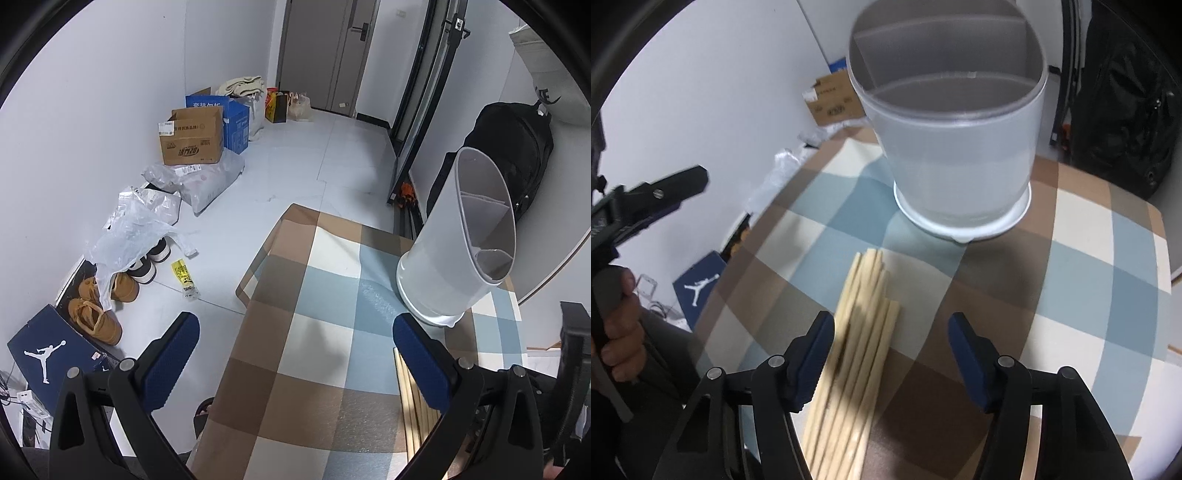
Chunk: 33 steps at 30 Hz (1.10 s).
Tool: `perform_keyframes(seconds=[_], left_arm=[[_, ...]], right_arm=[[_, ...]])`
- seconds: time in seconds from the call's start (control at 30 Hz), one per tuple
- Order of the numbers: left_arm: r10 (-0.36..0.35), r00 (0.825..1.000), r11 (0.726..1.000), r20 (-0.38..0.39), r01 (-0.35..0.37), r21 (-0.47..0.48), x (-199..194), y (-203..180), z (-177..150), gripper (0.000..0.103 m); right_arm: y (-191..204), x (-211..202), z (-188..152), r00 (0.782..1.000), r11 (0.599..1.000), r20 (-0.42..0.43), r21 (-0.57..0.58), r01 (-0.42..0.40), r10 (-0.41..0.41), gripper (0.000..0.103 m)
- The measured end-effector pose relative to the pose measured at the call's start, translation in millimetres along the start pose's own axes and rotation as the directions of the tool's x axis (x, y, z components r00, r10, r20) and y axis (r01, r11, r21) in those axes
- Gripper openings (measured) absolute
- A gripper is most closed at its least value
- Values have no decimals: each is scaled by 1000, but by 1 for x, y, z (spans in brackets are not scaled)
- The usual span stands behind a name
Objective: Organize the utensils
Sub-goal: 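Lower the right tool onto the chopstick pile and close on one chopstick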
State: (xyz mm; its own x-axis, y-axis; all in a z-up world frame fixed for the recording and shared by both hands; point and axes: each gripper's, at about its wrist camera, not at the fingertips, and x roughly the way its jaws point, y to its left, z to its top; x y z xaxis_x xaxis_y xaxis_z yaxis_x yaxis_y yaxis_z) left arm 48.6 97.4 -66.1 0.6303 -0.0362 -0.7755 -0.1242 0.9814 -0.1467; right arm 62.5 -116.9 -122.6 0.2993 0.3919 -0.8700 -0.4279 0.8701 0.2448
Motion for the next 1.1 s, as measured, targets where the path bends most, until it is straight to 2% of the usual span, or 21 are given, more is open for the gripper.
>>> perform_keyframes(seconds=[0.1,0.13,0.27,0.37,0.43,0.5,0.57,0.67,0.77,0.9,1.03,1.1], left_arm=[[-6,1000,1000,-7,6,0,1,4,0,102],[-9,1000,1000,-8,9,0,0,4,0,102],[-7,1000,1000,-10,7,-1,0,7,-1,102],[-5,1000,1000,-12,5,-8,1,10,-1,102],[-3,1000,1000,-13,2,-14,1,11,-2,102],[-7,1000,1000,-18,7,-21,2,11,-1,102],[-13,1000,1000,-10,13,-22,1,9,-1,102],[-2,1000,1000,2,2,5,0,2,-1,102],[10,1000,999,15,-10,32,-2,-4,-3,102],[11,1000,999,18,-12,44,-4,-5,-4,102],[13,1000,999,18,-14,43,-7,-4,-6,102],[19,1000,999,19,-20,46,-7,-5,-7,102]], right_arm=[[-2,4,1,1000,1000,-21,-3,4,-4,52],[-4,8,2,999,1000,-29,-4,16,-16,45],[-9,13,8,999,1000,-38,30,-1,2,37],[-14,14,9,999,998,-42,59,4,-2,22],[-18,13,8,998,996,-46,91,-25,29,9],[-23,10,7,998,993,-42,114,-33,38,9],[-26,9,7,998,992,-41,121,-31,37,1],[-24,10,5,998,990,-41,134,-35,40,0],[-22,5,4,1000,993,-26,120,-5,9,0],[-24,-4,4,999,992,1,124,-36,37,3],[-16,5,4,999,995,-29,102,-22,25,4],[-12,12,2,998,997,-58,68,24,-21,4]])
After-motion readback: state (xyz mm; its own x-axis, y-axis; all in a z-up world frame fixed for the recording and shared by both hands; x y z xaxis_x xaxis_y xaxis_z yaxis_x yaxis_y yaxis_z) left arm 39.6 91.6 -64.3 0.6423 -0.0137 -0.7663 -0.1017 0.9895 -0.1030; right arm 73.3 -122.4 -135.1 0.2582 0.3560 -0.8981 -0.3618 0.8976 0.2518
